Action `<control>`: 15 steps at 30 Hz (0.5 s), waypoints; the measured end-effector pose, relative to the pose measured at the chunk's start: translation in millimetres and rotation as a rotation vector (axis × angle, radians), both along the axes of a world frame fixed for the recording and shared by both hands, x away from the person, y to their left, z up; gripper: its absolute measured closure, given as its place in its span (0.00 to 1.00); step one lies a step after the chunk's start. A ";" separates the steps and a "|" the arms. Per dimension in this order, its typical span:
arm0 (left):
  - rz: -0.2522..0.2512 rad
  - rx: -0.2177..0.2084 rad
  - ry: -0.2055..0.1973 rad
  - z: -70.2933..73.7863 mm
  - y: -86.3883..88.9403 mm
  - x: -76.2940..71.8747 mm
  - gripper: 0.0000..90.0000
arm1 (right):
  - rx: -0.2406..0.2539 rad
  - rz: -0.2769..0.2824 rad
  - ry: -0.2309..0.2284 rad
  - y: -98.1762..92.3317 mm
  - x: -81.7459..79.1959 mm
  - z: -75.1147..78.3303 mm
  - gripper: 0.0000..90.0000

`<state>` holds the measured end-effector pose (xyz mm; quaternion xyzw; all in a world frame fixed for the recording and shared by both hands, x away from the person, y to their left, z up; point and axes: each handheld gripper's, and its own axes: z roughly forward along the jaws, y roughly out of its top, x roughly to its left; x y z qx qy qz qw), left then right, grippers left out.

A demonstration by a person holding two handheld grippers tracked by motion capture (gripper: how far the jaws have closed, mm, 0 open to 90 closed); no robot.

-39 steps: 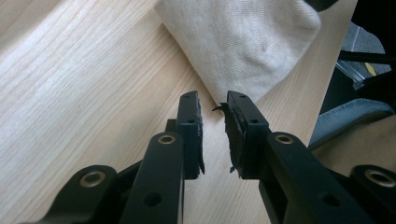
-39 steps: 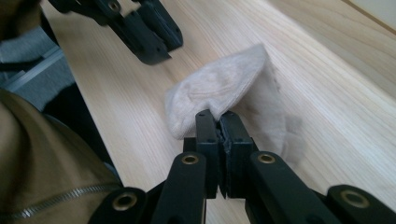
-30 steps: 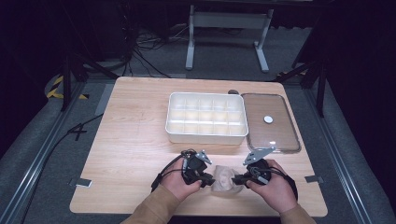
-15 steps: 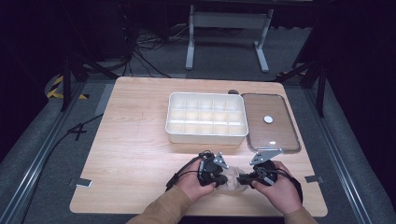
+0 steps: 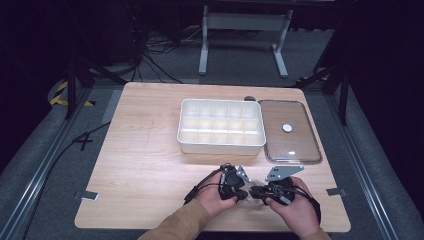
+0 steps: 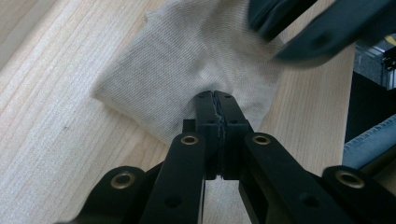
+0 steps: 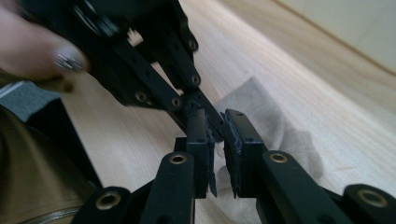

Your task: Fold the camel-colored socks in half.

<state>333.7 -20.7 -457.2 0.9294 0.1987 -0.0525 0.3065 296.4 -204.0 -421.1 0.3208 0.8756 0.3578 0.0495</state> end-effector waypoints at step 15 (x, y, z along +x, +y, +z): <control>0.004 0.001 0.016 -0.1 0.3 2.0 0.99 | -0.158 -0.032 -0.016 -19.9 6.3 -19.4 0.85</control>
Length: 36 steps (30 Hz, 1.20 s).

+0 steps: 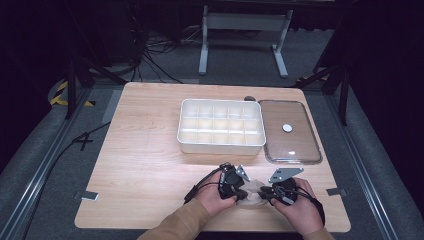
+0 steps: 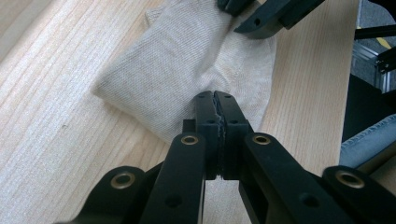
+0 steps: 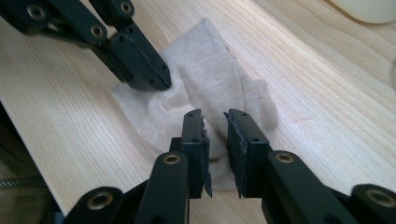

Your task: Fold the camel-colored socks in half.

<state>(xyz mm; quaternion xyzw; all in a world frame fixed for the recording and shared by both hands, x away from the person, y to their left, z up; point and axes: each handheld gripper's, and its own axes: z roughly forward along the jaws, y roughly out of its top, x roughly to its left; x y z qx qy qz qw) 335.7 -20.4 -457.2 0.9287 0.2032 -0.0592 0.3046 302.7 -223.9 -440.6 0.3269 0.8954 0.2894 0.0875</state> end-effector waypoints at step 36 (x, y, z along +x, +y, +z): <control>0.117 -0.071 -0.022 28.6 66.7 11.2 0.87 | 0.098 0.034 -0.064 5.9 4.4 -4.9 0.75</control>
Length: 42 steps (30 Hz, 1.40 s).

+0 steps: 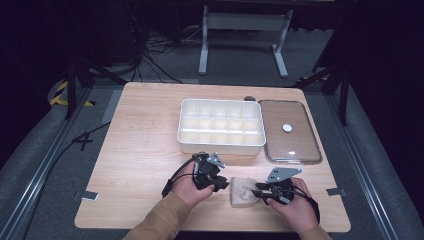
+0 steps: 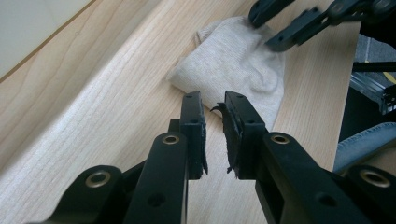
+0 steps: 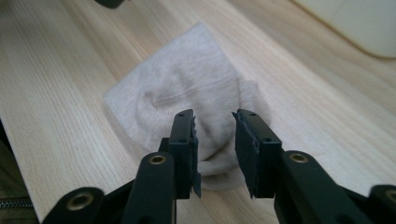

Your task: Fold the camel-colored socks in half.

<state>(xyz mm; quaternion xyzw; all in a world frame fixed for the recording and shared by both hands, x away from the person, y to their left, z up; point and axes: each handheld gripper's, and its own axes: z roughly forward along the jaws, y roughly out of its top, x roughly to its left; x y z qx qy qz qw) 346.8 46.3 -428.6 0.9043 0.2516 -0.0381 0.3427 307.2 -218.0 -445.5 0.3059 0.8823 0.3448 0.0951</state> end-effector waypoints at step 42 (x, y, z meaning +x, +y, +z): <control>-0.033 0.092 0.017 -31.0 -23.3 -0.4 0.92 | 0.071 0.014 -0.030 7.4 7.8 -16.8 0.95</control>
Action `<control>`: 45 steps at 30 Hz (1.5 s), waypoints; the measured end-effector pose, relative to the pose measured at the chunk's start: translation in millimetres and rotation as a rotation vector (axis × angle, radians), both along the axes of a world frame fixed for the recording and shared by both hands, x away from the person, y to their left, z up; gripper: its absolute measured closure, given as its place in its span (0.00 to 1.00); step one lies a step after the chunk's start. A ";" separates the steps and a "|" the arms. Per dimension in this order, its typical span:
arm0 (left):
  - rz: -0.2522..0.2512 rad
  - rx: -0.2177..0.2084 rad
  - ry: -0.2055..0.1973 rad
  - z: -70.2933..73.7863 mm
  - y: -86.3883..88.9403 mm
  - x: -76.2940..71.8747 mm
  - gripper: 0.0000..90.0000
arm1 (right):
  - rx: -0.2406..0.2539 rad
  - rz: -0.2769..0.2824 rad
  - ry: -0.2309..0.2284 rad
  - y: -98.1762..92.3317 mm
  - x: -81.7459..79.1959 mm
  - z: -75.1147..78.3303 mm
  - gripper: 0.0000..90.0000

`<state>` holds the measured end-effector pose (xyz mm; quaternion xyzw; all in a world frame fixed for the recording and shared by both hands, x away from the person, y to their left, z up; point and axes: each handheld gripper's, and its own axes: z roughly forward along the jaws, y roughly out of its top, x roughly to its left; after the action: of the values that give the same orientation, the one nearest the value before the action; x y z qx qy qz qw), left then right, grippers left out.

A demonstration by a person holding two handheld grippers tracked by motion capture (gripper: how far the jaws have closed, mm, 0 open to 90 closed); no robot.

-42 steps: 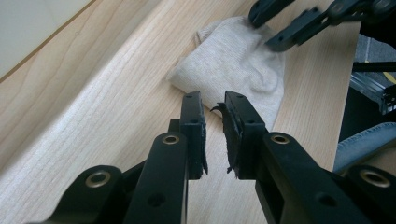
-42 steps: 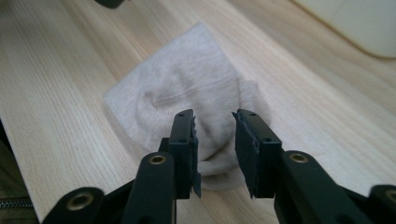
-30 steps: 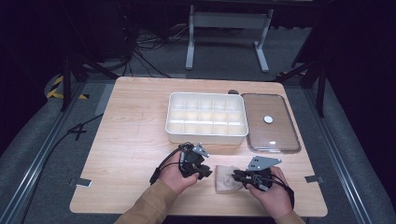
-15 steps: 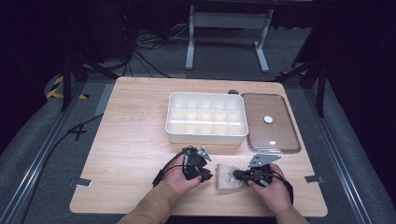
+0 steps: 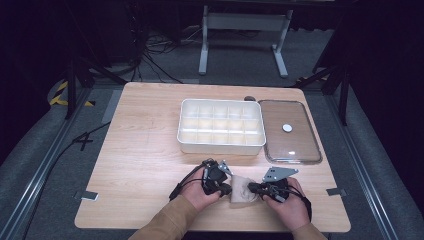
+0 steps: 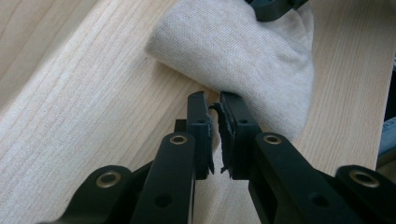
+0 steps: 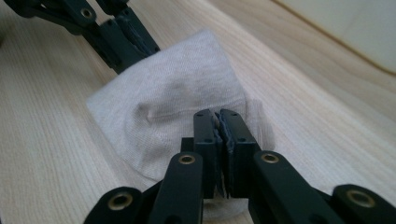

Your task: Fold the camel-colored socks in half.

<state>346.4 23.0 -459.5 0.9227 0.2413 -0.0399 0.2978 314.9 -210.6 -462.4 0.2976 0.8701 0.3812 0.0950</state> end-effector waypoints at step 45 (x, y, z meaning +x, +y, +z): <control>-0.062 -0.065 -0.066 18.4 -9.6 -9.6 0.90 | -0.060 0.012 0.072 -10.1 -2.2 1.5 0.91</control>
<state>336.9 13.4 -441.1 0.9205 0.2012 -0.0267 0.3340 312.7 -220.7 -460.8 0.3031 0.8857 0.3445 0.0703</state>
